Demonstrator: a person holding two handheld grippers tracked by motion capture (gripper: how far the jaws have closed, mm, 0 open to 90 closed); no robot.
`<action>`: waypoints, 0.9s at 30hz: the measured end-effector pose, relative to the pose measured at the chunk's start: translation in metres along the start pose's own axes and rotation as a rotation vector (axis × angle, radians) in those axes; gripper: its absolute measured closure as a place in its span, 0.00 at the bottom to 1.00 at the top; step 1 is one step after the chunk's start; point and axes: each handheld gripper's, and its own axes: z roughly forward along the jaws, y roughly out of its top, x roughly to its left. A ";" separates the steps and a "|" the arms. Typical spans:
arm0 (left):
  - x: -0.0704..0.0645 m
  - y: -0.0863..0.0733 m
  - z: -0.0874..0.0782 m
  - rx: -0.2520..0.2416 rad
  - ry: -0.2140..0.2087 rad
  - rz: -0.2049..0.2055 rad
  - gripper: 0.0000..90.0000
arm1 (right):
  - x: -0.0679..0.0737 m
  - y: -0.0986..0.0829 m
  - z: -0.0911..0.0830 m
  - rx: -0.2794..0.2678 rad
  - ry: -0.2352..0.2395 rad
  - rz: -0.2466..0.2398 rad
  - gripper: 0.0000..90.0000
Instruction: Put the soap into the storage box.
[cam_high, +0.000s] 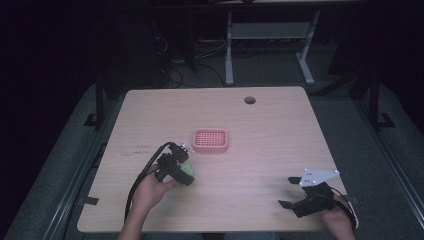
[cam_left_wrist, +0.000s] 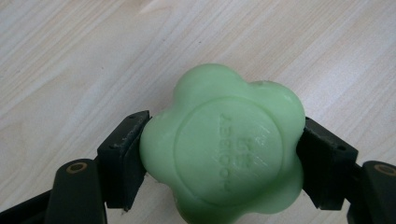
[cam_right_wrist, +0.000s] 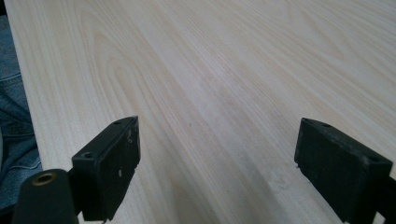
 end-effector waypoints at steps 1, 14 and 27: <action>0.000 0.001 0.000 -0.001 -0.001 0.001 0.30 | 0.000 0.000 0.000 -0.001 -0.001 0.001 0.15; 0.002 0.016 -0.003 0.004 -0.002 0.013 0.30 | -0.001 -0.001 -0.002 -0.011 0.003 0.002 0.15; 0.006 0.027 -0.005 -0.011 -0.019 0.015 0.30 | 0.000 0.000 -0.002 -0.011 0.008 -0.005 0.15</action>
